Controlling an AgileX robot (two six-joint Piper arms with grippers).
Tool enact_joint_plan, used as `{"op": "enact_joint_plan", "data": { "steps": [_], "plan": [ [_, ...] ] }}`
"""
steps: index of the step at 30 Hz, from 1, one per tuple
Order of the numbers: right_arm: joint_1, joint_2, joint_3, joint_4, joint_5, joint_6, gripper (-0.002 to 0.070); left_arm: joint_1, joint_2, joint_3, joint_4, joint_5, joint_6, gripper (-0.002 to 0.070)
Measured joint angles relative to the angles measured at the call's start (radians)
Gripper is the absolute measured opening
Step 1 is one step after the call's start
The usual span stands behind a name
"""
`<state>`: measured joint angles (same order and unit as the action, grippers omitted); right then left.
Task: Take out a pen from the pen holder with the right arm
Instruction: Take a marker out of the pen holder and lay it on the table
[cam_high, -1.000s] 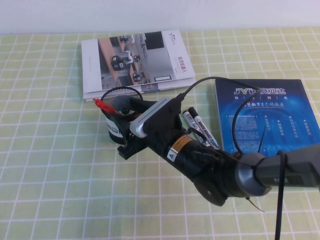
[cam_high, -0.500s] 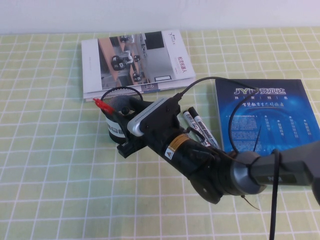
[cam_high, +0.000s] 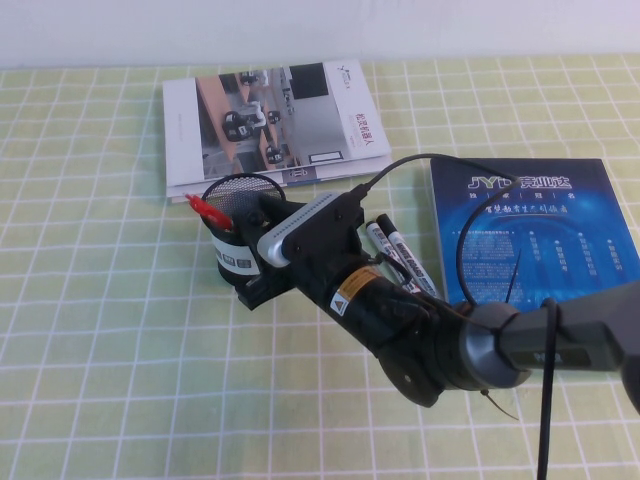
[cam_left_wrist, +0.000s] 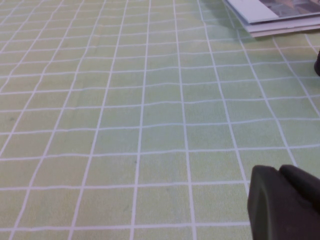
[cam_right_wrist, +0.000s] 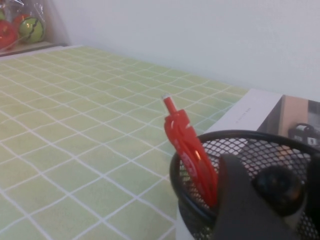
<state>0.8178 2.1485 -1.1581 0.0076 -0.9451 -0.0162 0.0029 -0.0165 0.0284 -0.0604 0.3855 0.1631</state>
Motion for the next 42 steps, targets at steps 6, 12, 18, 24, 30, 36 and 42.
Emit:
{"op": "enact_joint_plan", "data": {
  "steps": [6, 12, 18, 24, 30, 36, 42],
  "plan": [
    [0.0, 0.0, 0.0, 0.008, -0.003, -0.006, 0.0155, 0.0, 0.0, 0.0, 0.0, 0.0, 0.0, -0.0005],
    [0.0, 0.0, 0.0, 0.012, -0.004, -0.007, 0.0113, 0.0, 0.0, 0.0, 0.0, 0.0, 0.0, -0.0005],
    [0.0, -0.018, 0.0, 0.012, 0.039, -0.019, 0.0113, 0.0, 0.0, 0.0, 0.0, 0.0, 0.0, -0.0005],
    [0.0, -0.089, 0.0, 0.012, 0.113, -0.03, 0.0113, 0.0, 0.0, 0.0, 0.0, 0.0, 0.0, -0.0005],
    [0.0, -0.201, 0.0, 0.012, 0.231, -0.078, 0.0113, 0.0, 0.0, 0.0, 0.0, 0.0, 0.0, -0.0005],
    [0.0, -0.336, 0.0, 0.012, 0.378, -0.135, 0.0113, 0.0, 0.0, 0.0, 0.0, 0.0, 0.0, -0.0005],
    [-0.005, -0.467, 0.0, 0.112, 0.588, -0.265, 0.0113, 0.0, 0.0, 0.0, 0.0, 0.0, 0.0, -0.0005]
  ]
}}
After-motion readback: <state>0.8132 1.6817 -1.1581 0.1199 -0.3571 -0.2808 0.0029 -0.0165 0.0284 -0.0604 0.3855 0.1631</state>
